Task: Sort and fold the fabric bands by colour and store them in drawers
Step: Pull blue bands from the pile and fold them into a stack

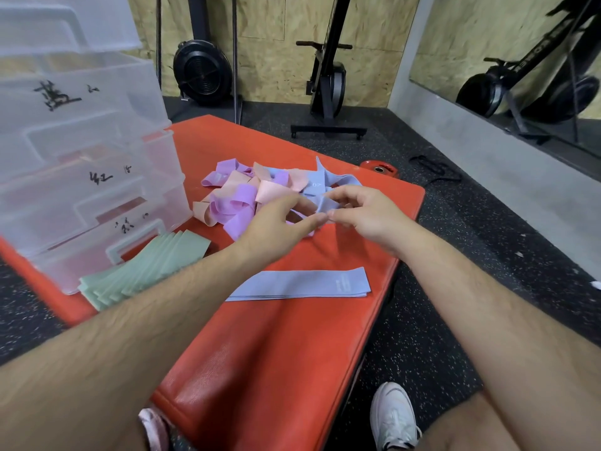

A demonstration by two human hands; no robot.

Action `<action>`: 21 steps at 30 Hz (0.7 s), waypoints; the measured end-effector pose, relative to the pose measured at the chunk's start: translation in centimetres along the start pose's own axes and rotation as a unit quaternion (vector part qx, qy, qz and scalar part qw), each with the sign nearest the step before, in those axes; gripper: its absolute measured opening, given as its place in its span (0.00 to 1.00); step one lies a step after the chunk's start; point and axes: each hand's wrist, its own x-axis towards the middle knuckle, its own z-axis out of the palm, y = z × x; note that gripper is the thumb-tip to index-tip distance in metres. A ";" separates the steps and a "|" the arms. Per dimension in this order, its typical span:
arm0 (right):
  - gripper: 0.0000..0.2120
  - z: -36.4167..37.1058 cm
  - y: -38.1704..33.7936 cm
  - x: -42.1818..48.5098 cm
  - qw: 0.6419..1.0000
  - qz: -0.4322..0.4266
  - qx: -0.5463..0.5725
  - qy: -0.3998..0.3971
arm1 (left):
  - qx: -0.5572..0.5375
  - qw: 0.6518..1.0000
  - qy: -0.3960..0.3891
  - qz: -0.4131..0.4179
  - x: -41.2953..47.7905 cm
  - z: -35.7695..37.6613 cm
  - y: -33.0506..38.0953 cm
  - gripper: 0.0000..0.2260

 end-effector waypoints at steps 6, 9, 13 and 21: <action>0.15 2.0 -0.7 0.0 0.993 -0.057 -0.036 0.093 | -0.044 0.997 0.047 -0.040 0.6 -0.7 -0.5 0.08; 0.16 3.3 -0.8 0.0 0.994 -0.079 -0.063 0.033 | -0.094 0.992 0.048 -0.062 0.9 -1.1 -0.6 0.07; 0.09 4.0 -0.7 0.9 0.990 -0.096 -0.071 0.075 | -0.113 0.990 0.008 -0.079 0.9 -1.5 -0.8 0.10; 0.11 1.6 -2.6 2.0 0.981 -0.119 0.087 0.128 | -0.131 0.989 0.062 -0.035 1.3 -2.4 -0.3 0.08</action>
